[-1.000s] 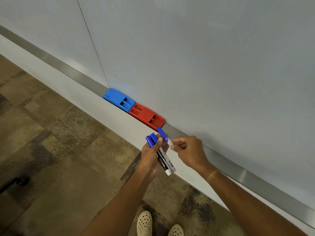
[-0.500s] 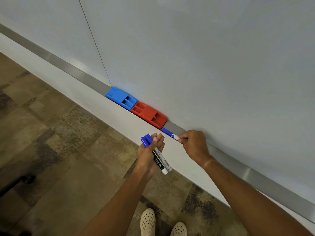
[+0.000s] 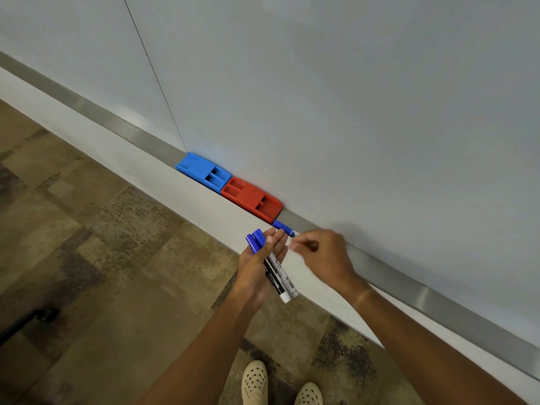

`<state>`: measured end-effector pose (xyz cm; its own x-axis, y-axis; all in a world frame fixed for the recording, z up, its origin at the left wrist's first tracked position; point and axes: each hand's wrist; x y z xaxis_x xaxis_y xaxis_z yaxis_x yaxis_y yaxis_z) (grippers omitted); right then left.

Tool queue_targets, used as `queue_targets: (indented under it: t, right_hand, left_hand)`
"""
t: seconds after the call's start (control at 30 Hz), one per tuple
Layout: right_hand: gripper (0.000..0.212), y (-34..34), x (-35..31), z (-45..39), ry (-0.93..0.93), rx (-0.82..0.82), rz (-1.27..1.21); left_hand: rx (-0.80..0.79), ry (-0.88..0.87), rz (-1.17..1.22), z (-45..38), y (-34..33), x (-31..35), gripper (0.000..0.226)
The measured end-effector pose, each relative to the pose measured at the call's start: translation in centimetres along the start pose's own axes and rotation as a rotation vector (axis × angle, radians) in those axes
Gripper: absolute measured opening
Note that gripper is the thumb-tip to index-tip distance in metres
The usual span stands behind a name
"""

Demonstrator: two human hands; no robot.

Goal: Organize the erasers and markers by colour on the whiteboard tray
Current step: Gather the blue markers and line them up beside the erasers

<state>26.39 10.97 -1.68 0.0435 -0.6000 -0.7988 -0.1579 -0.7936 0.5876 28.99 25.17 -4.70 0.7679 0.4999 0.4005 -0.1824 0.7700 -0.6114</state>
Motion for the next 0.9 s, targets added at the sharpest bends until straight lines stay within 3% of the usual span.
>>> queue_targets:
  t: [0.1,0.33,0.43,0.57,0.67,0.8,0.9]
  right_hand:
    - [0.017,-0.7,-1.1,1.2,-0.111,-0.198,-0.186]
    - [0.018,-1.4,-0.8,1.8,-0.228,-0.117,-0.292]
    - [0.018,-1.4,-1.0,1.9,-0.210,-0.103,-0.295]
    - [0.014,-0.3,-0.4,0.7,-0.095,-0.054,-0.076]
    - [0.010,1.1,0.4,-0.9,0.009,0.004,0.243]
    - [0.010,1.5,0.2,-2.2,0.012,-0.166,0.590]
    - [0.009,1.2,0.3,-2.7,-0.025,-0.217,0.708]
  left_hand:
    - [-0.033,0.030,0.000,0.0,-0.3,-0.1,0.030]
    - [-0.052,0.021,-0.009,-0.5,-0.5,-0.6,0.046]
    - [-0.059,0.023,-0.004,-0.6,-0.6,-0.6,0.038]
    - [-0.016,-0.030,-0.037,-0.6,-0.6,-0.2,0.022]
    - [0.010,-0.037,-0.029,-0.8,0.2,0.0,0.028]
    - [0.006,-0.023,0.012,-1.1,0.9,-0.1,0.032]
    - [-0.004,-0.024,0.025,-1.0,0.9,-0.1,0.033]
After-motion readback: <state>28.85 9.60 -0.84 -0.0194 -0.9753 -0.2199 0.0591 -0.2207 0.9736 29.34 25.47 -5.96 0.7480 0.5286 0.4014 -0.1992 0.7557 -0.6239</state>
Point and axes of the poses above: each hand's wrist, its own z-axis away from the middle knuckle, its own y-axis out of the back of the hand, x = y × z, and after that the axes turned 13 degrees about y, right-handed
